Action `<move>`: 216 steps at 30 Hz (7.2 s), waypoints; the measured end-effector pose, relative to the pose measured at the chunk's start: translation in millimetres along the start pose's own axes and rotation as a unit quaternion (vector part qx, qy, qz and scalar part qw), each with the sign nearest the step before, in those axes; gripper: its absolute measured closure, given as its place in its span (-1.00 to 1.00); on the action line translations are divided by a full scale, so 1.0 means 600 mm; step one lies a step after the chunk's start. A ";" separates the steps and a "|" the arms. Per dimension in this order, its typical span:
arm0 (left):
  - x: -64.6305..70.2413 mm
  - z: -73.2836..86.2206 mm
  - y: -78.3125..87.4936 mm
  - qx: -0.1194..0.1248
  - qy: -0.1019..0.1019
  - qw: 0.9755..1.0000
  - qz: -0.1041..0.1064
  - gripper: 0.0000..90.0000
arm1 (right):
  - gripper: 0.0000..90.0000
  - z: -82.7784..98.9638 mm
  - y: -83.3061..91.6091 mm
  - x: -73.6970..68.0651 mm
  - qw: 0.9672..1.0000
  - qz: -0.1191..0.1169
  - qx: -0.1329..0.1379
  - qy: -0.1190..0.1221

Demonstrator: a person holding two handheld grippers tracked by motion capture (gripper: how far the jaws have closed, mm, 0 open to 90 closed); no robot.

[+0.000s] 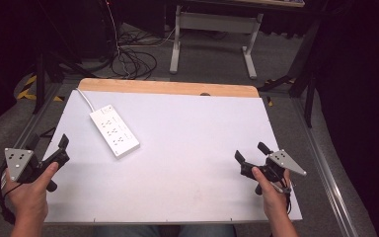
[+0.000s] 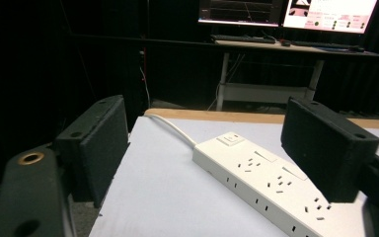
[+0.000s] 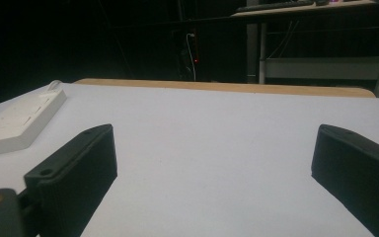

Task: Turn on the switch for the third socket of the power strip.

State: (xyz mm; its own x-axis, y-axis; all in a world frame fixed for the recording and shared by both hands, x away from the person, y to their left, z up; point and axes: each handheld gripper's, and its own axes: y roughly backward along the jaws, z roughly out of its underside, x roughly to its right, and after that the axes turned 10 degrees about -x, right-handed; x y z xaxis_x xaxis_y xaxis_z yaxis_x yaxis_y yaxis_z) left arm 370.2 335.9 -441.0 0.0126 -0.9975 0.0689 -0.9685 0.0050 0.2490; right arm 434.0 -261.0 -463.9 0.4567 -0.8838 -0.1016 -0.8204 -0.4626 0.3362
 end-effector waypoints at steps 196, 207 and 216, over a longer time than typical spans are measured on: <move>0.189 0.013 -0.193 -0.192 -0.210 0.949 0.136 1.00 | -0.90 0.001 0.008 0.010 1.000 0.006 0.002 -0.014; 0.191 0.015 -0.196 -0.197 -0.211 0.947 0.138 1.00 | -0.90 0.002 0.008 0.009 1.000 0.006 0.002 -0.012; 0.194 0.016 -0.201 -0.204 -0.215 0.944 0.142 1.00 | -0.90 0.002 0.006 0.008 1.000 0.004 0.000 -0.012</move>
State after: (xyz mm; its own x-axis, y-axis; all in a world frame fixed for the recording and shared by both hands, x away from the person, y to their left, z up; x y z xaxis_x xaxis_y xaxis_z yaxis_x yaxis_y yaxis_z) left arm 486.1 218.6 -472.5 -0.4204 -0.8875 -0.1887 -0.7398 0.2148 0.6376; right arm 432.7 -267.1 -464.3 0.4416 -0.8890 -0.1210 -0.8238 -0.4552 0.3379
